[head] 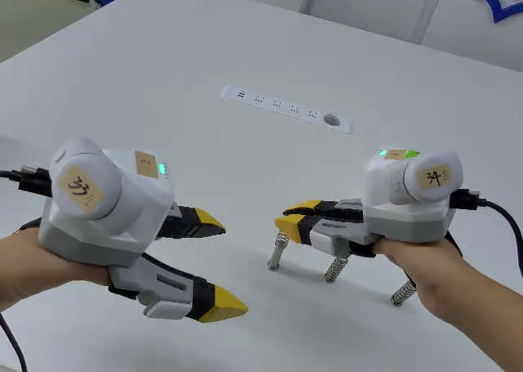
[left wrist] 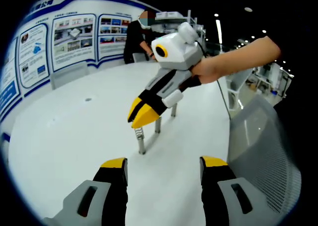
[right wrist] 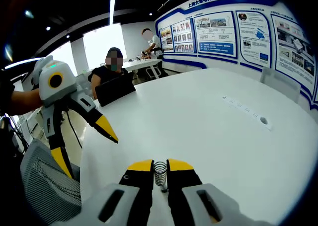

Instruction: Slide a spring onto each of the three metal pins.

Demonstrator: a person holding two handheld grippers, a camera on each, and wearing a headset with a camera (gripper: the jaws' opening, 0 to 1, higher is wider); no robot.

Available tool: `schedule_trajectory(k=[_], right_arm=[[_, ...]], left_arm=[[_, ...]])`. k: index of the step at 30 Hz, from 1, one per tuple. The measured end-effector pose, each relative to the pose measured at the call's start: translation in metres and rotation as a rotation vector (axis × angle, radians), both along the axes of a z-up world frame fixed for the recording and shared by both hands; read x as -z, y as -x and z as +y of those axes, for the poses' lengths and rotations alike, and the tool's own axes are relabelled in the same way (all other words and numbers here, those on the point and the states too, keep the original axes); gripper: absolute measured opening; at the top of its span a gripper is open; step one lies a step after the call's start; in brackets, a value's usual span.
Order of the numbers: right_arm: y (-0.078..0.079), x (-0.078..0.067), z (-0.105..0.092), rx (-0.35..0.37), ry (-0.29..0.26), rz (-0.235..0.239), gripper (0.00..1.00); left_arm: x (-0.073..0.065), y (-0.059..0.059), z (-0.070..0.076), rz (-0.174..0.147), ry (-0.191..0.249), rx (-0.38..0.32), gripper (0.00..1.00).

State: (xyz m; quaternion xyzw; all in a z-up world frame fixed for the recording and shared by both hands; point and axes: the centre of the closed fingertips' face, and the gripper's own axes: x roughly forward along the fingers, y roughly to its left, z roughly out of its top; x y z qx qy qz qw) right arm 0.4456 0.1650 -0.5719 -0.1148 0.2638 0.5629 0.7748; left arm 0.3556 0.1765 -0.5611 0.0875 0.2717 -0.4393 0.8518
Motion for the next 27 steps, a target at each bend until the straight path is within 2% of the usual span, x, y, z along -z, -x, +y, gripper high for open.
schedule_trajectory(k=[8,9,12,14,23,27], right_arm=[[0.002,0.013,0.004,-0.024,0.035,-0.034,0.1],[0.0,0.01,0.006,-0.015,0.016,-0.039,0.1],[-0.003,0.01,0.007,0.001,0.012,-0.047,0.1],[-0.003,0.016,0.006,0.001,0.039,-0.051,0.1],[-0.002,0.025,0.004,-0.001,0.053,-0.057,0.11],[0.001,0.034,0.003,-0.021,0.089,-0.071,0.11]], left_arm=[[0.003,0.001,0.003,0.006,-0.012,0.002,0.59],[0.003,0.001,0.003,0.006,-0.013,0.002,0.59],[0.002,0.001,0.003,0.003,-0.009,0.002,0.59],[0.002,0.0,0.002,0.003,-0.008,0.001,0.58],[0.003,0.0,0.002,0.006,-0.01,0.004,0.57],[0.004,0.0,0.002,0.009,-0.007,0.005,0.57]])
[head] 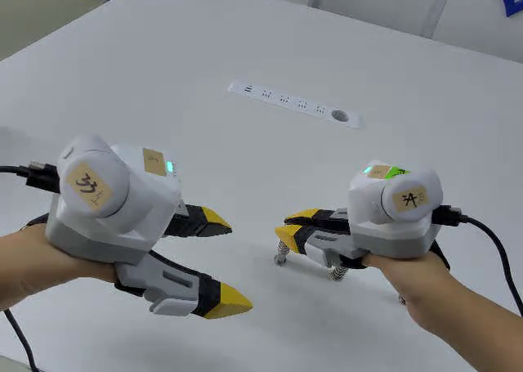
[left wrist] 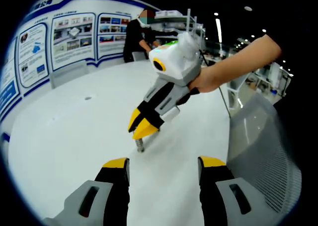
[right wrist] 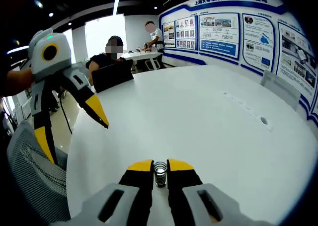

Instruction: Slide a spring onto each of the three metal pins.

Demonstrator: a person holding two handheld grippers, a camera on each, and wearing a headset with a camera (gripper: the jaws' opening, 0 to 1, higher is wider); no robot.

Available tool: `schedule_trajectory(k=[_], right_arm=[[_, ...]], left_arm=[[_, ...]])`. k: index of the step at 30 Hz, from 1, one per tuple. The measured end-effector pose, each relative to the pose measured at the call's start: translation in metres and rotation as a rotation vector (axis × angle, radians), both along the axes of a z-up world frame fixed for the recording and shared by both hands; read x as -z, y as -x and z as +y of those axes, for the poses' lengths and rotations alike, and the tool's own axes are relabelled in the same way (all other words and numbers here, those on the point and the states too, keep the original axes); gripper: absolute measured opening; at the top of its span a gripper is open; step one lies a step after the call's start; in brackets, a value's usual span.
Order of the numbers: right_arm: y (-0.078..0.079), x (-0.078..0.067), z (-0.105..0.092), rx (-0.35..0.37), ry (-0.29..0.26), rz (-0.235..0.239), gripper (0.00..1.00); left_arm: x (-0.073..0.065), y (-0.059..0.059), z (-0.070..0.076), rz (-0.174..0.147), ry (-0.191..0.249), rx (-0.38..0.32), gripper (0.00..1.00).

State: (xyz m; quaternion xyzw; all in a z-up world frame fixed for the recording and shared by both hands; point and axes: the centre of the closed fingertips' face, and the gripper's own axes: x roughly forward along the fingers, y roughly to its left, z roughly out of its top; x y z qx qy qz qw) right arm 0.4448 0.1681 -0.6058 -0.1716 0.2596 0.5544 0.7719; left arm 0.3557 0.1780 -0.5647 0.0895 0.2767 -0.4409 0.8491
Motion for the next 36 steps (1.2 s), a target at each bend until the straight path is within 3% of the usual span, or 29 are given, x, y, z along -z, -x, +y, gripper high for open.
schedule_trajectory(k=[18,24,30,32,36], right_arm=[[0.002,0.017,-0.004,0.006,0.055,0.03,0.11],[0.002,0.016,-0.005,0.016,0.048,0.049,0.13],[0.005,0.009,-0.01,0.02,0.035,0.058,0.15],[0.006,0.0,-0.01,0.044,-0.007,0.078,0.17],[-0.001,-0.019,-0.02,0.085,-0.059,0.071,0.18]], left_arm=[[0.004,0.002,-0.001,0.014,0.007,-0.002,0.57],[0.004,0.0,-0.003,0.013,0.009,0.0,0.56],[0.003,0.0,-0.005,0.013,0.006,0.004,0.56],[0.001,-0.001,-0.005,0.013,0.009,0.002,0.56],[-0.003,-0.004,-0.007,0.002,0.01,-0.001,0.56]])
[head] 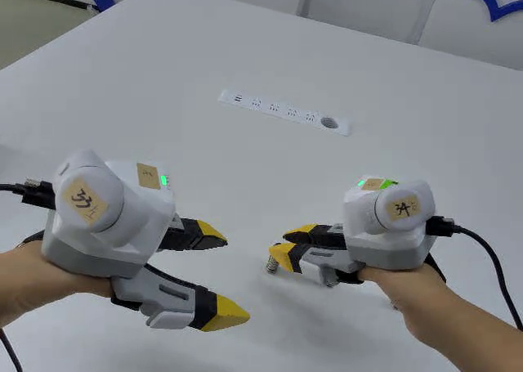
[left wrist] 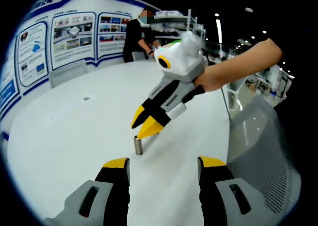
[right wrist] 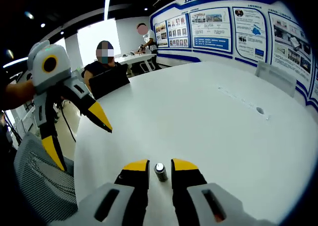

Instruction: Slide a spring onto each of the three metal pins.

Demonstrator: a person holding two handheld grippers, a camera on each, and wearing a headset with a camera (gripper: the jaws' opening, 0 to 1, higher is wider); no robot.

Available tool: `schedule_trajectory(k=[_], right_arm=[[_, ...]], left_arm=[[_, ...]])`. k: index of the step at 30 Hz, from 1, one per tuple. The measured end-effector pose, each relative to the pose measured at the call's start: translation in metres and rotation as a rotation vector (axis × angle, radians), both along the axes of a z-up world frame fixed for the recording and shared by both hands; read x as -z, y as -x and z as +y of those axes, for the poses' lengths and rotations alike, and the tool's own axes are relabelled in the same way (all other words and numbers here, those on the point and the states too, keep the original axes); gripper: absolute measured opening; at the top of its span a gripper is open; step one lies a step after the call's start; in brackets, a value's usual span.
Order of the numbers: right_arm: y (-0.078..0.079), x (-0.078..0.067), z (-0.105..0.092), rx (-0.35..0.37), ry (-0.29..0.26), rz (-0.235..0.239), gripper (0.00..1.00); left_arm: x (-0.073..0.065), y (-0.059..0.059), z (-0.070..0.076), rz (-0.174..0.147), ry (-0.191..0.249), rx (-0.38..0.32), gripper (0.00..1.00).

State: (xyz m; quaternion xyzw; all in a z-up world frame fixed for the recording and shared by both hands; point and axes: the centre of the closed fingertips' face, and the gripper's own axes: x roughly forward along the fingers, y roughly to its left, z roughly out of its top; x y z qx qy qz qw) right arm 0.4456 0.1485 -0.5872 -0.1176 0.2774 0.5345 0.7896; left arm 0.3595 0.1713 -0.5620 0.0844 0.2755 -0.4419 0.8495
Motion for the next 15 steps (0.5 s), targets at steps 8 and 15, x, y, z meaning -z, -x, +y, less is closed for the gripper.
schedule_trajectory(k=[8,15], right_arm=[[-0.006,-0.041,-0.04,0.036,-0.05,-0.06,0.2],[0.0,-0.072,-0.105,0.011,-0.007,-0.183,0.24]], left_arm=[[-0.013,-0.009,-0.004,-0.035,0.023,-0.026,0.58],[-0.024,-0.021,-0.001,-0.069,0.033,-0.064,0.66]])
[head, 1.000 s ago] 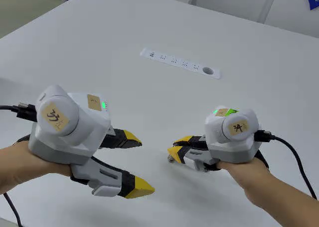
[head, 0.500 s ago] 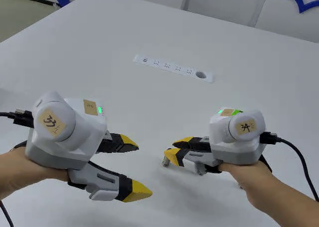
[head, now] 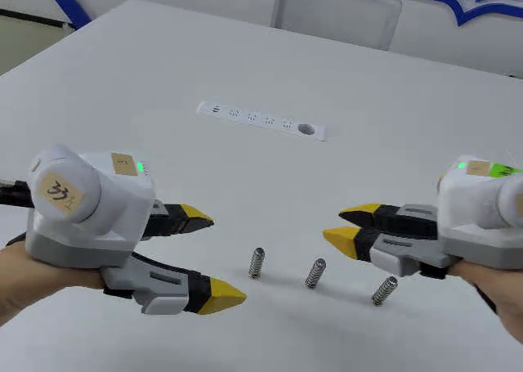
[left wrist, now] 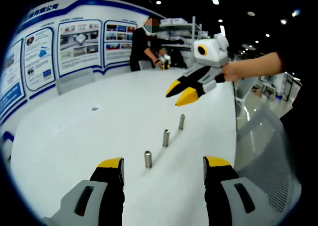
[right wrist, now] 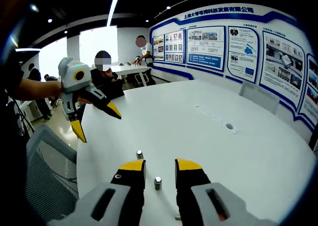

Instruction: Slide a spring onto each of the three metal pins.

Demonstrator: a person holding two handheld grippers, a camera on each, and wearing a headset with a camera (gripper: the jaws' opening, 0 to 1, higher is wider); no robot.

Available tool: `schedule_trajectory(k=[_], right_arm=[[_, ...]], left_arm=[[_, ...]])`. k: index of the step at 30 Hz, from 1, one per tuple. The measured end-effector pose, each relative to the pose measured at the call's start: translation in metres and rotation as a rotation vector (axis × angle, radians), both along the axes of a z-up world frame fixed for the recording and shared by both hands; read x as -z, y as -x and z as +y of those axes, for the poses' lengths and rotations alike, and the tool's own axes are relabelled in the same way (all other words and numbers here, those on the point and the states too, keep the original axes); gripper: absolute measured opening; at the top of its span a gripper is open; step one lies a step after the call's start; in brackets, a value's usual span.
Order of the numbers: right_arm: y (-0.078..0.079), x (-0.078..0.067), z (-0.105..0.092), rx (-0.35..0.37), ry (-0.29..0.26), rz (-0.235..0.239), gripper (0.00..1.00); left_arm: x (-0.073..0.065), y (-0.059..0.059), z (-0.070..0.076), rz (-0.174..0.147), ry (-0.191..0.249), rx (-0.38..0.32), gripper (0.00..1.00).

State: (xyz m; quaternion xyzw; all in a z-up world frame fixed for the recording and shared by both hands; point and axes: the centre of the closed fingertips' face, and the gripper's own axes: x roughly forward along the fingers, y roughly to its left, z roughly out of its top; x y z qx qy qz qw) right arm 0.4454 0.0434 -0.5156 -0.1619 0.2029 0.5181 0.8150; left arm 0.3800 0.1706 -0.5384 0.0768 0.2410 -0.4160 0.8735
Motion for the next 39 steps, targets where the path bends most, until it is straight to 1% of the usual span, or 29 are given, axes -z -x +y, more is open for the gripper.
schedule_trajectory(k=[2,3,5,7,10,13,15,16,17,19,20,23,28,33,35,39], right_arm=[[0.004,-0.002,-0.015,0.005,0.015,-0.004,0.26],[0.003,-0.002,-0.027,0.014,0.018,-0.004,0.26],[0.005,-0.003,-0.044,0.032,0.026,-0.002,0.27],[0.006,-0.004,-0.055,0.05,0.029,0.0,0.28],[0.013,-0.006,-0.071,0.054,0.042,-0.005,0.3],[0.019,-0.007,-0.08,0.051,0.047,-0.01,0.33],[0.023,-0.008,-0.085,0.04,0.055,-0.013,0.36],[0.024,-0.007,-0.086,0.037,0.061,-0.016,0.39],[0.025,-0.007,-0.089,0.037,0.066,-0.018,0.41],[0.025,-0.007,-0.094,0.047,0.077,-0.023,0.44],[0.026,-0.009,-0.096,0.046,0.076,-0.032,0.44],[0.026,-0.008,-0.102,0.047,0.081,-0.026,0.46],[0.026,-0.006,-0.111,0.054,0.099,-0.03,0.5],[0.031,-0.004,-0.115,0.05,0.108,-0.02,0.56],[0.034,-0.002,-0.115,0.043,0.11,-0.01,0.6],[0.036,0.0,-0.115,0.04,0.126,-0.009,0.66]], left_arm=[[-0.003,-0.003,0.002,-0.005,0.003,-0.009,0.68],[-0.005,-0.005,0.004,-0.008,0.006,-0.017,0.68],[-0.009,-0.009,0.006,-0.017,0.013,-0.033,0.69],[-0.014,-0.012,0.008,-0.023,0.017,-0.042,0.7],[-0.021,-0.016,0.009,-0.038,0.016,-0.054,0.72],[-0.025,-0.017,0.011,-0.04,0.016,-0.054,0.74],[-0.026,-0.017,0.011,-0.034,0.019,-0.053,0.76],[-0.026,-0.017,0.011,-0.032,0.018,-0.053,0.77],[-0.026,-0.017,0.012,-0.032,0.014,-0.055,0.79],[-0.024,-0.017,0.015,-0.035,-0.008,-0.06,0.8],[-0.024,-0.016,0.015,-0.033,-0.008,-0.061,0.8],[-0.025,-0.014,0.015,-0.027,-0.003,-0.064,0.82],[-0.025,-0.013,0.016,-0.025,-0.012,-0.059,0.84],[-0.026,-0.011,0.018,-0.019,-0.022,-0.051,0.87],[-0.025,-0.011,0.018,-0.014,-0.026,-0.05,0.88],[-0.023,-0.009,0.019,-0.007,-0.033,-0.048,0.89]])
